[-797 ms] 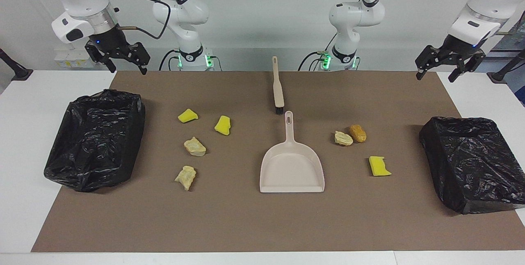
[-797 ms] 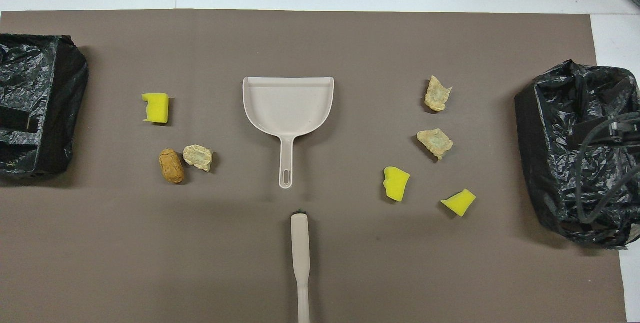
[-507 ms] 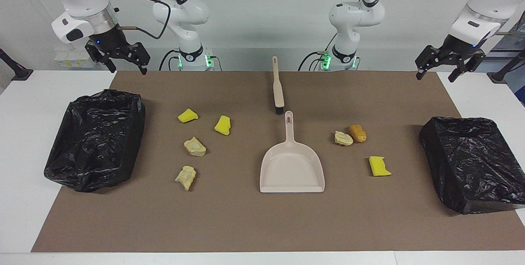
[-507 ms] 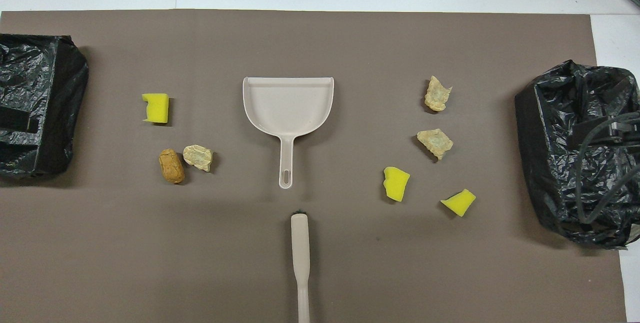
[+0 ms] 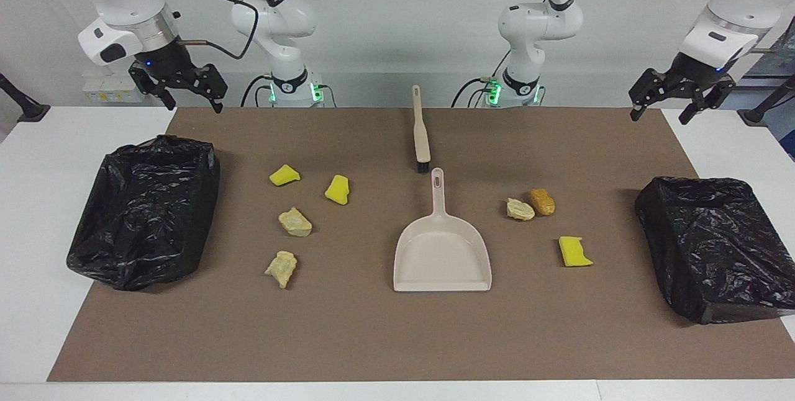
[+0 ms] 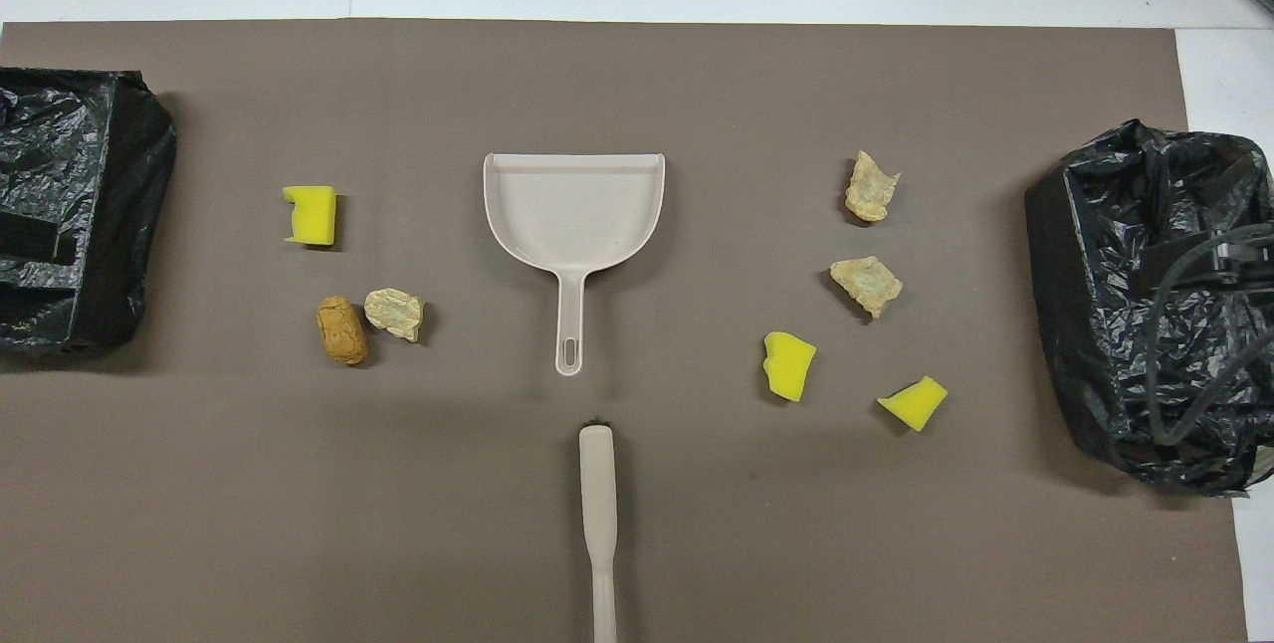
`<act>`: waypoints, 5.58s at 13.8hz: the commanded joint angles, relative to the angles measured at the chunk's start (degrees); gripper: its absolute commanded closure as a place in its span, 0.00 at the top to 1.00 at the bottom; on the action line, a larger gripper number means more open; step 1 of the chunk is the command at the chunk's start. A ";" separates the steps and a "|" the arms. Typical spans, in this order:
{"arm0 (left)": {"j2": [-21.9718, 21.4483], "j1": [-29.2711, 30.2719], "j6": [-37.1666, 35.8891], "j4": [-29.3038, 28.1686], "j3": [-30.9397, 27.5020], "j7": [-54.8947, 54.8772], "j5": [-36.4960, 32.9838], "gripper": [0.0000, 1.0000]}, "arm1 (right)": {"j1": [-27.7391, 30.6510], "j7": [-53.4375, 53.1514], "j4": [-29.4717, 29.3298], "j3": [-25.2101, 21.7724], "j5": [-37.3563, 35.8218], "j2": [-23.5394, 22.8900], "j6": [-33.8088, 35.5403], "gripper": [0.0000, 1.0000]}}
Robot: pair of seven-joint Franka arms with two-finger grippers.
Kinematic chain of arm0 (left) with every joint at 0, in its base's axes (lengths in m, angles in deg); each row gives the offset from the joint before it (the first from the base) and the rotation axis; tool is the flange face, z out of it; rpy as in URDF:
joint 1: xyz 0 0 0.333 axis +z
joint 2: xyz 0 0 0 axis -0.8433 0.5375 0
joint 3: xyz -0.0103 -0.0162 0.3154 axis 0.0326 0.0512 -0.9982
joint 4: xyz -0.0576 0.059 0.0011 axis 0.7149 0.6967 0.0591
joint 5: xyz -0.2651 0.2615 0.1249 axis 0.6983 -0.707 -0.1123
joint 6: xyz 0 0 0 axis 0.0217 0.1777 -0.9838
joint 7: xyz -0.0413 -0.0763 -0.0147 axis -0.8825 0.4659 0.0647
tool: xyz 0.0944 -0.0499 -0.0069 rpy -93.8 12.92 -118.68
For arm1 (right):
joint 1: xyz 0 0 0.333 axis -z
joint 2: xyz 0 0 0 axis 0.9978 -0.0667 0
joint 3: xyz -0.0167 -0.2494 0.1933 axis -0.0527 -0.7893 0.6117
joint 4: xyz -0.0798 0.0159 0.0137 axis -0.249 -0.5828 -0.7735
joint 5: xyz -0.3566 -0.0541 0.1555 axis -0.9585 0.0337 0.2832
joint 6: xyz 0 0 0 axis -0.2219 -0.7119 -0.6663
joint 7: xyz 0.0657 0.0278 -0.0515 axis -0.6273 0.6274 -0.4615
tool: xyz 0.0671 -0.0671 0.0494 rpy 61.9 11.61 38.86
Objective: Sweep and dump trash in bin
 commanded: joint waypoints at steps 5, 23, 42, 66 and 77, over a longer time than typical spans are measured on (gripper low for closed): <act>-0.27 -0.27 0.27 -0.19 0.29 0.69 -0.79 1.00 | -0.12 0.16 -0.69 -0.30 1.20 -0.08 0.91 1.00; -6.14 -2.99 0.53 -10.45 10.47 10.08 -0.44 1.00 | 0.50 0.42 0.28 -0.30 1.28 0.80 1.36 1.00; -14.15 -42.53 31.28 -50.88 13.65 50.69 6.58 1.00 | -19.96 -34.97 -8.51 8.23 3.66 -28.89 -22.01 1.00; -11.24 -41.52 22.79 -50.11 13.03 54.05 8.09 0.00 | -35.46 -39.57 -6.49 8.31 -8.38 -35.59 -33.98 0.00; -7.13 1.38 21.80 -38.25 13.03 16.26 -2.72 0.00 | -26.40 8.52 -5.79 8.22 -9.53 -29.61 -22.56 0.00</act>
